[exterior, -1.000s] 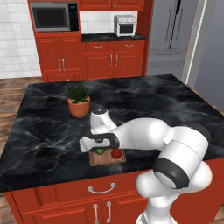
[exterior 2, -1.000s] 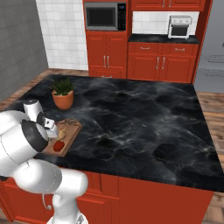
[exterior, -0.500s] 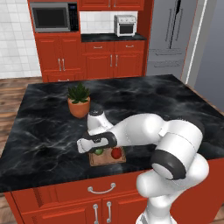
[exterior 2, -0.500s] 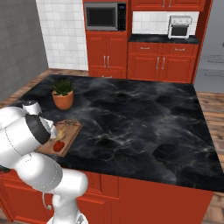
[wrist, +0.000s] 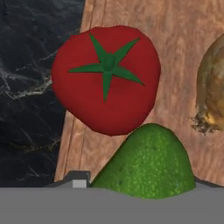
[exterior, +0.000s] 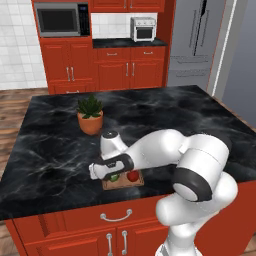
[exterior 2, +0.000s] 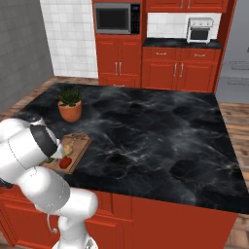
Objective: Place the avocado, onion, tomato, and bell pepper on the cutting board.
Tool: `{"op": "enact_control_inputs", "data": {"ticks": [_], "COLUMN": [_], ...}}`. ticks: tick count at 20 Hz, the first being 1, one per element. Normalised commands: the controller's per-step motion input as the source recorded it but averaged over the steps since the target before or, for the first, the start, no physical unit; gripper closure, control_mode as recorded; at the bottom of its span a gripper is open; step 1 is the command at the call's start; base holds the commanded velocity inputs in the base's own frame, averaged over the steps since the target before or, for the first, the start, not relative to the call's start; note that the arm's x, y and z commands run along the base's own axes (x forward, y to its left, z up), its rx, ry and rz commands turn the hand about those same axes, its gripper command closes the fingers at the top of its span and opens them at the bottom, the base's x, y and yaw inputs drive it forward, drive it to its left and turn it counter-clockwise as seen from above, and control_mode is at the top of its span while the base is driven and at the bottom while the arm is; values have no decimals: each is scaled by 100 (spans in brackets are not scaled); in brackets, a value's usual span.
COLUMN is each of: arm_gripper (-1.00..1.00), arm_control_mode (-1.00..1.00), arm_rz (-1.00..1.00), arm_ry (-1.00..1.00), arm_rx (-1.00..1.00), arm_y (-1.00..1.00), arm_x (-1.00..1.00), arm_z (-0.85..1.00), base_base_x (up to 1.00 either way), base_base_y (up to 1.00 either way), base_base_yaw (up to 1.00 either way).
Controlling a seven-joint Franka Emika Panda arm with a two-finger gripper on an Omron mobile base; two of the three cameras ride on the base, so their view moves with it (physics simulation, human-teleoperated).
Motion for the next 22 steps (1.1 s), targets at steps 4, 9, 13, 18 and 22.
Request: {"op": "enact_control_inputs", "data": {"ticks": [4,9,13,18,22], "arm_gripper": [-100,-100,-100,-100,-100], "arm_control_mode": [-100,-100,-100,-100,-100], "arm_rz": [0,0,1,2,5], "arm_ry": [0,-9,-18,-16,-21], "arm_rx": [0,0,0,3,8], "arm_y": [-20,-18,-20,-13,-13], "arm_x": [-29,-25,-36,-16,-31], "arm_z": [-41,21,54,84,100], "base_base_x": [0,0,0,0,0], "base_base_y": [0,0,0,0,0], "base_base_yaw": [0,0,0,0,0]}}
